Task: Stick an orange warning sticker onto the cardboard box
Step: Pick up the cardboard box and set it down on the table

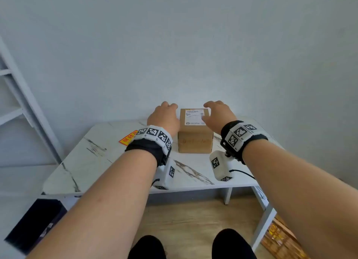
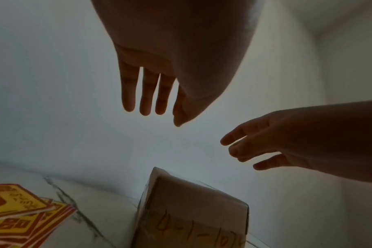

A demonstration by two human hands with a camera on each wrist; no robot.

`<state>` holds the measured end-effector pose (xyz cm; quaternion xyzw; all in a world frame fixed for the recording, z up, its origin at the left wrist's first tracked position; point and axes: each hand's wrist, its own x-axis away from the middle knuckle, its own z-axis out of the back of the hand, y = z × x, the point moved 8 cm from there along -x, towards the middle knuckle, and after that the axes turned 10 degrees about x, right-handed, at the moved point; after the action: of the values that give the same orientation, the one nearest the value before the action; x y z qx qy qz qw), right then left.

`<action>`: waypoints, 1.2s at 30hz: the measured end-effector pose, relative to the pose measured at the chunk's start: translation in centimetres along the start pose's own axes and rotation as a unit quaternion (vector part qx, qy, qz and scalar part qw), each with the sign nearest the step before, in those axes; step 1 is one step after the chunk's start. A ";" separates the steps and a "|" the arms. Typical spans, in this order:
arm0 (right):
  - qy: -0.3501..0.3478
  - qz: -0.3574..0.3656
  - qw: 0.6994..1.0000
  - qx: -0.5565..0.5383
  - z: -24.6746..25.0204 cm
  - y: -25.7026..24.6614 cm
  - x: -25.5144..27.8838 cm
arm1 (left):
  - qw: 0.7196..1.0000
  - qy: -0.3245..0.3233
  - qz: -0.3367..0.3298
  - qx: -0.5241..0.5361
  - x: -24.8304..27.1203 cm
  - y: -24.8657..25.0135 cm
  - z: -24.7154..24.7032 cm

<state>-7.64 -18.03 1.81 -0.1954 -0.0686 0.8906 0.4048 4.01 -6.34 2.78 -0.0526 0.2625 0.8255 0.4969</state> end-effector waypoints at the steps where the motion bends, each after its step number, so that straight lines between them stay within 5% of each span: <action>1: -0.006 -0.001 1.000 0.004 -0.3 0.0 -0.2 | 1.000 -0.012 0.010 -0.001 -0.3 -0.2 -0.4; 10: -0.078 -0.058 0.995 0.016 -4.7 2.1 -2.2 | 0.995 -0.067 0.067 0.042 -3.2 -1.7 -5.7; 18: -0.146 -0.149 0.973 -0.097 -8.4 4.4 -1.4 | 0.979 -0.080 0.122 0.140 -2.3 -3.5 -10.0; 30: -0.059 -0.122 0.968 -0.212 -7.3 3.1 -0.8 | 0.982 0.027 0.071 0.171 -0.8 -3.5 -7.6; 36: -0.049 -0.122 0.970 -0.206 -7.9 3.3 0.0 | 0.979 -0.005 0.104 0.177 -0.2 -4.4 -9.2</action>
<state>-6.72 -20.49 -6.30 -0.2209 -0.2932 0.8098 0.4576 6.24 -9.32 -6.74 0.0681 0.4055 0.8137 0.4108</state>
